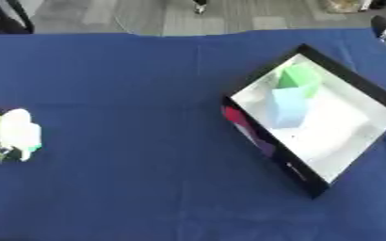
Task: Pick up the objects with one hand, pass them to the other hand, and then place them into the box on the other side of the table.
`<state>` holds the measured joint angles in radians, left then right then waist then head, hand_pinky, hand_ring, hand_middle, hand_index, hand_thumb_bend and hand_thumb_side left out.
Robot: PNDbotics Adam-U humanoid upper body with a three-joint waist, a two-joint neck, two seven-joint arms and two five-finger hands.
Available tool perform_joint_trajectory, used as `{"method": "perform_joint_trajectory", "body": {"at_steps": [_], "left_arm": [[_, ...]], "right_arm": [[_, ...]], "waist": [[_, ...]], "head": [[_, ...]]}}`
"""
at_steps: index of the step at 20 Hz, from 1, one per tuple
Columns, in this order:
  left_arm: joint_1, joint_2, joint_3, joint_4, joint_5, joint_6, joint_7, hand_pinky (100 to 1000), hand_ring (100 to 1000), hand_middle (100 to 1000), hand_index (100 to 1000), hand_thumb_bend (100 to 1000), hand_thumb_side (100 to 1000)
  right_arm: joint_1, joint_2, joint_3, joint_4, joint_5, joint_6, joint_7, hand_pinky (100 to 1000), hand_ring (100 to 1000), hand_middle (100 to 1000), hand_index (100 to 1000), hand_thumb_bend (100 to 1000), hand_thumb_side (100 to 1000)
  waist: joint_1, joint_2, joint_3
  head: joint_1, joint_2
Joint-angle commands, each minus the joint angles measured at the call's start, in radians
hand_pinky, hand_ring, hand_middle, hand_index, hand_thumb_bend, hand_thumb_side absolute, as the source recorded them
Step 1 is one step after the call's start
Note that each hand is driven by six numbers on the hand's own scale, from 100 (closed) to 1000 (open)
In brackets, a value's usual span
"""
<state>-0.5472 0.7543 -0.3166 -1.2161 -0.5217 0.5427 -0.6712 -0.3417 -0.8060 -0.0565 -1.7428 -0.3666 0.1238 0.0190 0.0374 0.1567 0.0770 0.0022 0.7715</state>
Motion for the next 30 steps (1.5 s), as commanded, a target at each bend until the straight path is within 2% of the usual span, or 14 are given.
{"method": "perform_joint_trajectory", "body": {"at_steps": [1,4,10,13,16,22,30], "left_arm": [[-0.003,0.023,0.019,-0.043,0.025,0.105,-0.076,847,799,685,673,428,145],[0.004,0.035,0.028,-0.109,0.048,0.116,-0.067,835,786,670,657,321,142],[-0.001,0.053,0.075,-0.223,0.033,0.154,-0.027,824,771,651,632,287,109],[-0.019,0.044,0.118,-0.285,0.004,0.183,0.032,817,759,629,619,247,100],[-0.037,0.028,0.129,-0.344,-0.011,0.206,0.093,810,750,615,607,229,100],[-0.071,-0.053,0.112,-0.406,-0.008,0.221,0.207,797,739,593,596,175,100],[-0.103,-0.213,0.081,-0.389,-0.001,0.183,0.401,789,737,578,591,126,100]], "right_arm": [[-0.007,-0.024,-0.014,-0.004,0.005,-0.002,0.004,1000,1000,899,993,255,210],[-0.007,-0.024,-0.014,-0.002,0.008,-0.003,0.005,1000,1000,899,993,254,210],[-0.007,-0.027,-0.015,-0.003,0.005,-0.005,0.004,1000,1000,899,993,253,208],[-0.008,-0.029,-0.018,-0.006,-0.001,-0.007,0.001,1000,1000,899,993,252,205],[-0.012,-0.03,-0.019,-0.014,-0.009,-0.009,-0.001,1000,1000,899,993,249,201],[-0.027,-0.033,-0.008,-0.047,-0.018,-0.011,0.006,1000,1000,901,992,255,191],[-0.081,-0.046,0.042,-0.12,0.006,-0.01,0.067,1000,1000,913,993,278,199]], "waist": [[0.01,-0.014,0.001],[0.01,-0.015,0.001],[0.009,-0.017,0.002],[0.008,-0.018,0.005],[0.008,-0.019,0.005],[0.006,-0.022,0.006],[0.002,-0.025,0.006]], "head": [[-0.003,-0.002],[-0.008,-0.002],[-0.015,-0.002],[-0.023,-0.002],[-0.028,-0.002],[-0.047,-0.002],[-0.081,-0.002]]}}
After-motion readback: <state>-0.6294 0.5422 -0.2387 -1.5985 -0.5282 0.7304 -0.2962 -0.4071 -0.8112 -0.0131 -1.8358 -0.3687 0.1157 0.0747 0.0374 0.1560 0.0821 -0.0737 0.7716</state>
